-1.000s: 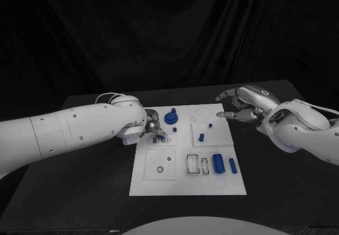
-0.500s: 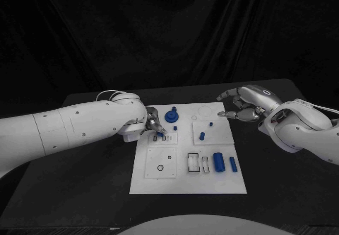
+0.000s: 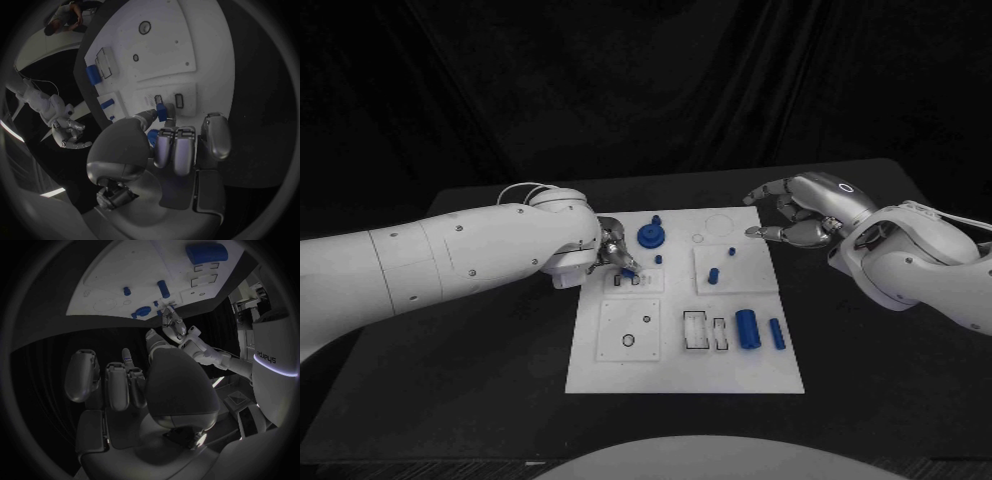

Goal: Assemble the parts on the task board

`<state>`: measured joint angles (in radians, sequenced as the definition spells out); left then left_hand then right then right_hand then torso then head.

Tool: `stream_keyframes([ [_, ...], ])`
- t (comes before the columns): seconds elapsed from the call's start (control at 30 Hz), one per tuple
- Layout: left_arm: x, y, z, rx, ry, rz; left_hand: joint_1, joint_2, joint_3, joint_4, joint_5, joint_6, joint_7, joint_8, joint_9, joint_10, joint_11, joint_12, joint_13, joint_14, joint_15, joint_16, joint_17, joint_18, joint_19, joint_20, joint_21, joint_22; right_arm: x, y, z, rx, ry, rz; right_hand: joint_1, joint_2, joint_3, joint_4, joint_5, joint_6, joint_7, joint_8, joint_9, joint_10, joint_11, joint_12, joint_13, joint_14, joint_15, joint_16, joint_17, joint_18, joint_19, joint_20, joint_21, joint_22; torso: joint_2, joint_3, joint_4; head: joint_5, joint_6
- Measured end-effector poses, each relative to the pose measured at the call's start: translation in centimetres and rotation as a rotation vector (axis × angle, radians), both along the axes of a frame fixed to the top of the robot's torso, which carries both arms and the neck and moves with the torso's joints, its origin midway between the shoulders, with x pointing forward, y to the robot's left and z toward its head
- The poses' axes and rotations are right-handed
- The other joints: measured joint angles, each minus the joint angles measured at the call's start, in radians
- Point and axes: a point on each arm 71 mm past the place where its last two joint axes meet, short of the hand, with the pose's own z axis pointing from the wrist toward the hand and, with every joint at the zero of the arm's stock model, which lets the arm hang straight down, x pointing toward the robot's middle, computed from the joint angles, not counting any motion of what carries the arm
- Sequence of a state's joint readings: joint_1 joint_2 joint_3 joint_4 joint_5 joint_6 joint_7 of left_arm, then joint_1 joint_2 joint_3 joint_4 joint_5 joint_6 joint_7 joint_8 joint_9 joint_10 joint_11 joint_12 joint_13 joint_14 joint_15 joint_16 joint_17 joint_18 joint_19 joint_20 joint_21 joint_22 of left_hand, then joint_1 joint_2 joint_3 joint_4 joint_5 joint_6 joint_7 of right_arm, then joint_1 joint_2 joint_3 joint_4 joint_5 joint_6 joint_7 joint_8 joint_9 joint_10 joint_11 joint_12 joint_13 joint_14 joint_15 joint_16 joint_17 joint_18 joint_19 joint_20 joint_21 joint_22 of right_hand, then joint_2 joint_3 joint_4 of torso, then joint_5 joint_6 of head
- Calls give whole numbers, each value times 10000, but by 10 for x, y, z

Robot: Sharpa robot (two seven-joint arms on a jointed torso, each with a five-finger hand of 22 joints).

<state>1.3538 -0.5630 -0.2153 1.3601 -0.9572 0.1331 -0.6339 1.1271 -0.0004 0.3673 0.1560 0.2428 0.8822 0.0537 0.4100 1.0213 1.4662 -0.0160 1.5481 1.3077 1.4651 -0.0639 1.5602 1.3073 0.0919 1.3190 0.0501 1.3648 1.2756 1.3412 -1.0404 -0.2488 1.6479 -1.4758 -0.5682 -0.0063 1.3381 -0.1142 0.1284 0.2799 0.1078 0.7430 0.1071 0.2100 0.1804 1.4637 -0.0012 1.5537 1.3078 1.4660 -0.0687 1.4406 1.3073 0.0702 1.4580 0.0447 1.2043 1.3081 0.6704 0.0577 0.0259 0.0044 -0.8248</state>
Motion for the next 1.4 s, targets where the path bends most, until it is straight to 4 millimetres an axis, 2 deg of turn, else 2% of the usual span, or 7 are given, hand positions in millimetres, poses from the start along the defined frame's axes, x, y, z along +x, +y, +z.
stream_keyframes([
  [0.43, -2, 1, -4, 14, 90, 0, -43, 43, -27, 27, -17, 0, 2, -37, 12, 0, 0, -41, -1, 0, 0, 0, 0, -1, 0, 0, -42, -10, 0, 0, -2, -23, 56, -10, 0, 0, 0, 0, 42, 0, 0, 0, 1, -1, -1, 0, -1, 0, 0, 0, 0, 0, 0, 0, 0, -2, -24, 5, -1, 33, -158],
  [0.67, -2, 1, -5, -3, 107, -7, -49, 49, -98, 97, -184, 2, 2, -57, 38, 0, 0, -41, -1, 37, 36, 0, 0, 0, -33, 33, -81, -10, 0, -1, -2, -38, 84, -10, 0, 0, 0, 0, 42, 0, 0, 0, -10, -1, -1, -50, -2, 0, 0, -41, 0, 0, 0, 0, -39, -2, -25, 14, 1, 34, -235],
  [0.77, -2, 1, -5, -12, 113, -13, -129, 129, -196, 195, -426, 42, 39, -139, 68, 0, 0, -41, -1, 0, 72, -37, 7, -1, -33, 33, -81, -10, 0, -1, -2, -42, 93, -11, 0, -1, 0, 0, 42, 0, 0, 0, -10, -1, -2, -50, -2, 0, 0, -41, 0, 0, 0, 0, -39, -3, -25, 14, 3, 31, -250],
  [0.83, -2, 1, -5, -13, 110, -13, -162, 96, -269, 268, -552, 43, 40, -181, 76, -4, 68, -41, -2, 2, 71, -37, 8, 0, -33, 33, -81, -10, 0, -1, -2, -45, 98, -12, 30, 29, 0, 0, 42, 36, 36, 0, -10, -2, -2, -50, -2, 0, 0, -41, 0, 0, 0, 0, -39, -3, -24, 14, 3, 30, -263],
  [1.03, -2, 1, -5, -17, 111, -17, -471, 101, -679, 540, -707, 81, 75, -296, 82, -4, 68, -41, -2, 2, 71, -37, 8, -1, -68, 69, -140, 8, 0, -1, -3, -52, 111, -12, 41, 41, 0, 0, 42, 39, 34, 2, -9, -2, -2, -49, -3, 0, 0, -41, 0, 0, 0, 0, -39, -4, -14, 14, 2, 39, -295],
  [1.2, -2, 0, -5, -15, 104, -20, -685, 76, -1045, 793, -1084, 133, 126, -391, 86, 12, 99, -41, -2, 38, 107, -37, 7, -1, -30, 107, -140, 42, 0, -1, -3, -58, 121, -12, 41, 41, 0, 0, 42, 72, 1, 39, -9, -2, -3, -49, -3, 0, 0, -41, 0, 0, 0, 0, -39, -4, -13, 13, 3, 41, -316],
  [1.4, -2, 1, -6, -16, 102, -16, -774, 115, -1271, 937, -1257, 171, 130, -476, 117, -11, 132, -79, -2, 2, 143, -37, 6, -1, -31, 107, -179, 54, 0, -1, -3, -67, 133, -12, 41, 40, 0, 0, 42, 72, 1, 39, -9, -3, -3, -49, -3, 0, 0, -40, 0, 0, 0, 0, -39, -5, -9, 10, 3, 41, -336],
])
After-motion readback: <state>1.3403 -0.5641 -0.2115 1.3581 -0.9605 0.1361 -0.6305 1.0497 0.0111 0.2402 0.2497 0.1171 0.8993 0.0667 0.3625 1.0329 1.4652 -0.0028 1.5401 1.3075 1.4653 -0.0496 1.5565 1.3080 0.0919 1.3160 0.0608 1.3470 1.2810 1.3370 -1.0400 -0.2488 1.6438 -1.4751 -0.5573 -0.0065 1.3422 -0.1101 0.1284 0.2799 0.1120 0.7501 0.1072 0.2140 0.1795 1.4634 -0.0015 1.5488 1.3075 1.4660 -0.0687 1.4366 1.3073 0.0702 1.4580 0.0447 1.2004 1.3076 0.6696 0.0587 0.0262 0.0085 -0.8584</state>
